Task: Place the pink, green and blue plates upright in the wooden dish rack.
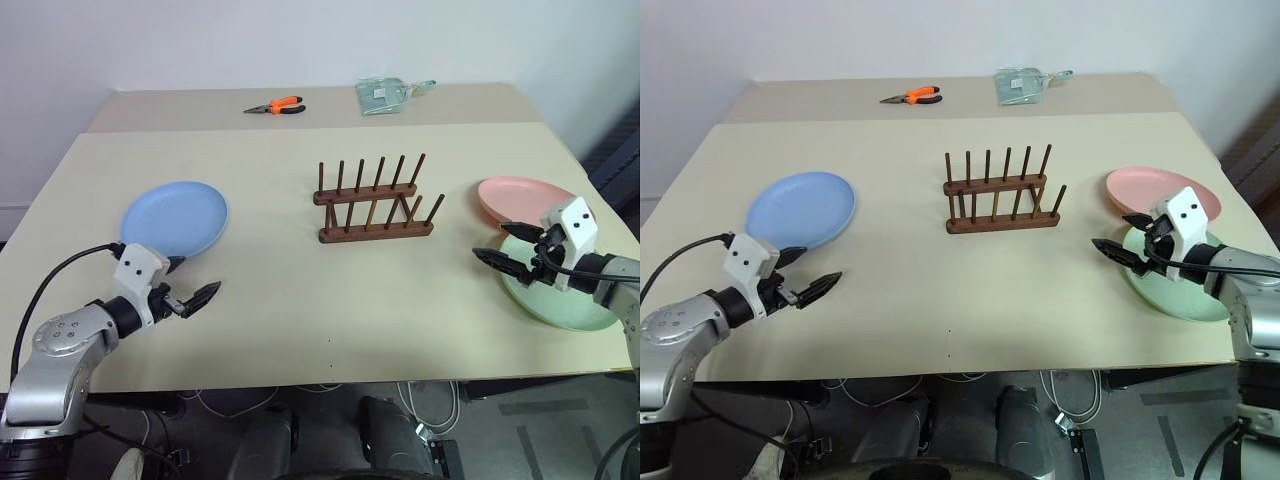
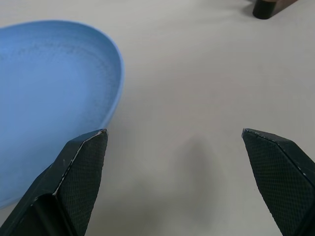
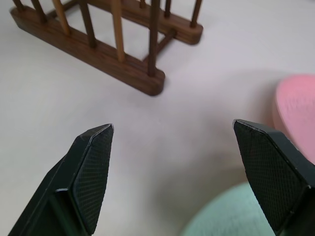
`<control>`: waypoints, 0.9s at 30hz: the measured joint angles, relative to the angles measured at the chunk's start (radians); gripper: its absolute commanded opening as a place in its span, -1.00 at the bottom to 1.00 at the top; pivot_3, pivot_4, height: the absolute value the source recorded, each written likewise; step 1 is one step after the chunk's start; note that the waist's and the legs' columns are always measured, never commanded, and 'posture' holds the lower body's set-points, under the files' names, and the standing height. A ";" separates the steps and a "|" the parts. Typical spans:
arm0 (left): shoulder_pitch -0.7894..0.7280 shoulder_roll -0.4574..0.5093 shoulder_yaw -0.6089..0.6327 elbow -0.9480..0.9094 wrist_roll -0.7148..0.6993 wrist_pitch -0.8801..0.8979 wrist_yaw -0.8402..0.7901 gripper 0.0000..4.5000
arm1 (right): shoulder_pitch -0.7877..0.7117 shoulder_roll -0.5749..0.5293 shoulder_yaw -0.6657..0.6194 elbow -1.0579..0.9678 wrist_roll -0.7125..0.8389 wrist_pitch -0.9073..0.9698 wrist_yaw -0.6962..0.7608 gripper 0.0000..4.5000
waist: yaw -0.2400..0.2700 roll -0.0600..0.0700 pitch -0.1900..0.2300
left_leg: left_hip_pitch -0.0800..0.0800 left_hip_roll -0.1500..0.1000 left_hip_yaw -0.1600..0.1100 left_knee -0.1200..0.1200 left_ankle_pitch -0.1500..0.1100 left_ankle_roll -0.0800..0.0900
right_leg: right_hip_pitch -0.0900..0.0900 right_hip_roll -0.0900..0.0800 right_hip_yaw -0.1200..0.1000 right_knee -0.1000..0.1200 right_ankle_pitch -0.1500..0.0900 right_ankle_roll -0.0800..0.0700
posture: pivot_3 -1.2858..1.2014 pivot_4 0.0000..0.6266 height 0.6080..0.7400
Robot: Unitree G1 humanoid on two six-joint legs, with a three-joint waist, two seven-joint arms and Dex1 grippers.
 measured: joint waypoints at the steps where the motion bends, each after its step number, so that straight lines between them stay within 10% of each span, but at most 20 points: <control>1: 0.000 0.000 0.000 0.000 0.000 0.000 0.003 1.00 | -0.007 0.000 0.002 0.007 0.000 0.000 0.005 0.99 | 0.000 0.000 0.000 | 0.000 0.000 0.000 0.000 0.000 0.000 | 0.000 0.000 0.000 0.000 0.000 0.000 | 0.03 -0.52 1.00; 15: -0.162 -0.041 -0.173 0.060 0.030 -0.002 -0.015 1.00 | -0.017 0.037 0.063 -0.132 -0.013 0.006 -0.030 1.00 | 0.014 0.000 0.000 | -0.001 0.000 -0.001 0.002 0.000 0.000 | 0.000 0.000 0.000 0.000 0.000 0.000 | 0.03 -0.52 1.00; 27: -0.849 -0.408 -0.532 0.965 0.280 -0.310 -0.132 1.00 | 0.286 0.211 0.111 -0.575 0.000 0.163 -0.273 1.00 | 0.044 0.000 -0.001 | -0.007 -0.002 -0.003 0.012 -0.002 0.002 | 0.000 0.000 -0.003 0.000 0.001 0.006 | 0.03 -0.52 1.00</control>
